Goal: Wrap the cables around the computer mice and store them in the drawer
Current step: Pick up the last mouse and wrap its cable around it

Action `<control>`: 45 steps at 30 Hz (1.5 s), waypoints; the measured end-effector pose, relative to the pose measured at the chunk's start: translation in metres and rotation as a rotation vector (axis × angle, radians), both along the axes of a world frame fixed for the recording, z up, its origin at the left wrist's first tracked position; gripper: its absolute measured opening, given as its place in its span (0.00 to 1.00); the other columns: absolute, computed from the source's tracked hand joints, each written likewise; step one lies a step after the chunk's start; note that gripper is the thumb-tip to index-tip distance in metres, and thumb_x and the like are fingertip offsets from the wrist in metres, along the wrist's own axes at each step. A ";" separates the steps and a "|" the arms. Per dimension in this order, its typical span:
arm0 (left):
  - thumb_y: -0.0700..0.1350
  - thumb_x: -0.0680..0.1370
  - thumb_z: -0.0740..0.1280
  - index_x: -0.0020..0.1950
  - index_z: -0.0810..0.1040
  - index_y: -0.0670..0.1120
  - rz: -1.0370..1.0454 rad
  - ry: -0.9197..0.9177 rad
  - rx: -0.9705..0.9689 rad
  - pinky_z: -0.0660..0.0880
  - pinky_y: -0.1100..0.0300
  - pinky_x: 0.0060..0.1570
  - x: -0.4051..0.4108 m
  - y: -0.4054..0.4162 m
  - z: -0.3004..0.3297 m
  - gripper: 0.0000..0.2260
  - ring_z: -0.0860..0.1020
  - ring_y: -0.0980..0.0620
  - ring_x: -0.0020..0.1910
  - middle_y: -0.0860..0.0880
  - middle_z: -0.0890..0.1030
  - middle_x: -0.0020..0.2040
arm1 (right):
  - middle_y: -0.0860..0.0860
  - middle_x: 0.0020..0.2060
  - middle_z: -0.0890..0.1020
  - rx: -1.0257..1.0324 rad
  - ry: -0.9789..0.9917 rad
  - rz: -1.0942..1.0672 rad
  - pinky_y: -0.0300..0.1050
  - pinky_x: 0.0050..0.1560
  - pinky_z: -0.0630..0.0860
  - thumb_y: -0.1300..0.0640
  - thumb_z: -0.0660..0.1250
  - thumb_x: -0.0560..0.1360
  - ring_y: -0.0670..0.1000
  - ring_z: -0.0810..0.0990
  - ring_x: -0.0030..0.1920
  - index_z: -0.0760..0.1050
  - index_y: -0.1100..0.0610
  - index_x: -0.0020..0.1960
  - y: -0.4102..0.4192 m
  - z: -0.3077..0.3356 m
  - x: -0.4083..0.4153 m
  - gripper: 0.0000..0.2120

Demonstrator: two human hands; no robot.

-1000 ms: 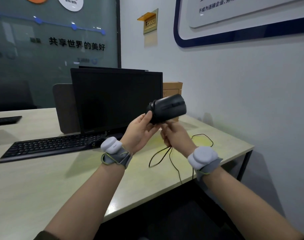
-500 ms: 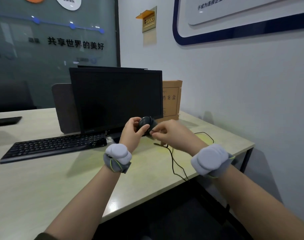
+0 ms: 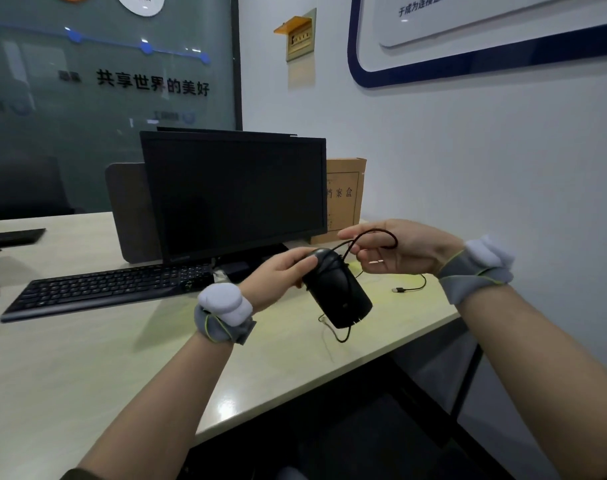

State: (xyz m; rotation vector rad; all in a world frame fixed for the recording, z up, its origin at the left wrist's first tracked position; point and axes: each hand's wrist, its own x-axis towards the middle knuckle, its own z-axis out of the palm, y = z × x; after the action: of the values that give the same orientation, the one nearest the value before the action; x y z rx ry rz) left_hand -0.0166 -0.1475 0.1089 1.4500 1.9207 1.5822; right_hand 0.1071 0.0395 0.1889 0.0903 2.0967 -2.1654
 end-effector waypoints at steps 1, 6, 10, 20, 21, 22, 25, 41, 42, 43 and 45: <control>0.48 0.80 0.58 0.57 0.73 0.56 0.000 0.029 -0.020 0.72 0.62 0.44 -0.003 -0.003 0.003 0.08 0.74 0.56 0.43 0.55 0.77 0.47 | 0.53 0.39 0.84 -0.075 -0.032 0.046 0.38 0.36 0.80 0.65 0.63 0.72 0.47 0.82 0.34 0.81 0.59 0.52 0.005 -0.002 0.001 0.13; 0.53 0.78 0.60 0.65 0.71 0.55 0.041 0.372 -0.385 0.69 0.69 0.47 -0.014 -0.016 0.020 0.15 0.74 0.56 0.51 0.56 0.75 0.52 | 0.53 0.44 0.85 0.232 -0.083 0.052 0.31 0.24 0.72 0.64 0.64 0.73 0.42 0.73 0.24 0.79 0.58 0.52 0.013 -0.011 -0.003 0.10; 0.55 0.78 0.59 0.66 0.69 0.55 0.185 0.651 -0.575 0.64 0.61 0.56 -0.012 -0.014 0.026 0.17 0.67 0.53 0.58 0.51 0.71 0.58 | 0.46 0.35 0.85 1.102 0.097 -0.169 0.33 0.30 0.69 0.55 0.68 0.74 0.40 0.72 0.26 0.79 0.50 0.42 0.002 -0.020 -0.010 0.03; 0.53 0.78 0.60 0.65 0.70 0.54 0.217 0.561 -0.492 0.66 0.65 0.50 -0.017 -0.031 0.043 0.16 0.70 0.56 0.52 0.55 0.71 0.51 | 0.47 0.29 0.75 -0.199 -0.011 -0.101 0.30 0.19 0.63 0.62 0.58 0.76 0.41 0.63 0.17 0.73 0.63 0.56 0.002 -0.037 -0.008 0.11; 0.53 0.78 0.60 0.64 0.72 0.53 0.160 0.478 -0.463 0.67 0.67 0.46 -0.017 -0.034 0.043 0.15 0.72 0.57 0.50 0.56 0.74 0.50 | 0.47 0.29 0.75 -0.178 0.002 -0.061 0.30 0.19 0.59 0.61 0.59 0.74 0.41 0.63 0.18 0.73 0.62 0.55 0.005 -0.036 -0.006 0.11; 0.51 0.78 0.60 0.63 0.73 0.52 0.096 0.354 -0.416 0.68 0.67 0.44 -0.017 -0.036 0.042 0.14 0.74 0.57 0.47 0.56 0.76 0.48 | 0.47 0.29 0.76 -0.167 0.026 -0.029 0.30 0.20 0.57 0.61 0.60 0.73 0.41 0.63 0.20 0.73 0.61 0.53 0.007 -0.036 -0.004 0.11; 0.47 0.76 0.62 0.55 0.79 0.47 -0.176 -0.208 -0.150 0.72 0.63 0.44 -0.010 -0.037 0.033 0.11 0.75 0.54 0.42 0.48 0.78 0.45 | 0.48 0.31 0.77 -0.256 0.115 -0.037 0.30 0.22 0.60 0.64 0.59 0.73 0.41 0.66 0.24 0.74 0.60 0.51 0.005 -0.038 -0.004 0.09; 0.47 0.79 0.61 0.62 0.72 0.39 0.468 -0.516 0.426 0.72 0.67 0.38 -0.016 0.008 -0.002 0.15 0.74 0.55 0.39 0.47 0.76 0.45 | 0.47 0.26 0.77 0.248 0.142 -0.194 0.44 0.48 0.76 0.57 0.61 0.77 0.47 0.84 0.40 0.79 0.56 0.49 -0.071 -0.062 -0.012 0.08; 0.48 0.79 0.61 0.64 0.71 0.40 0.515 -0.465 0.389 0.73 0.65 0.42 -0.018 0.006 -0.002 0.17 0.76 0.54 0.43 0.46 0.76 0.49 | 0.48 0.28 0.77 0.139 0.139 -0.174 0.43 0.47 0.77 0.57 0.61 0.77 0.48 0.84 0.41 0.79 0.55 0.49 -0.069 -0.055 -0.008 0.08; 0.48 0.79 0.62 0.65 0.70 0.40 0.557 -0.388 0.345 0.74 0.62 0.46 -0.019 0.004 -0.002 0.18 0.76 0.52 0.47 0.46 0.77 0.52 | 0.47 0.28 0.76 0.137 0.153 -0.188 0.40 0.42 0.78 0.56 0.61 0.77 0.46 0.83 0.37 0.79 0.55 0.49 -0.067 -0.049 -0.006 0.08; 0.49 0.78 0.62 0.64 0.70 0.43 0.607 -0.165 0.233 0.73 0.61 0.49 -0.019 0.000 0.000 0.17 0.75 0.52 0.50 0.48 0.76 0.53 | 0.45 0.26 0.76 0.478 0.242 -0.309 0.35 0.31 0.74 0.54 0.63 0.76 0.41 0.76 0.26 0.81 0.52 0.45 -0.061 -0.040 -0.002 0.08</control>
State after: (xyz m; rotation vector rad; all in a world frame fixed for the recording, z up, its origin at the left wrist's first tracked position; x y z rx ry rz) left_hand -0.0360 -0.1475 0.1088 0.7930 2.2616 2.1610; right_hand 0.1048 -0.0212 0.1486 0.2197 2.8752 -1.8383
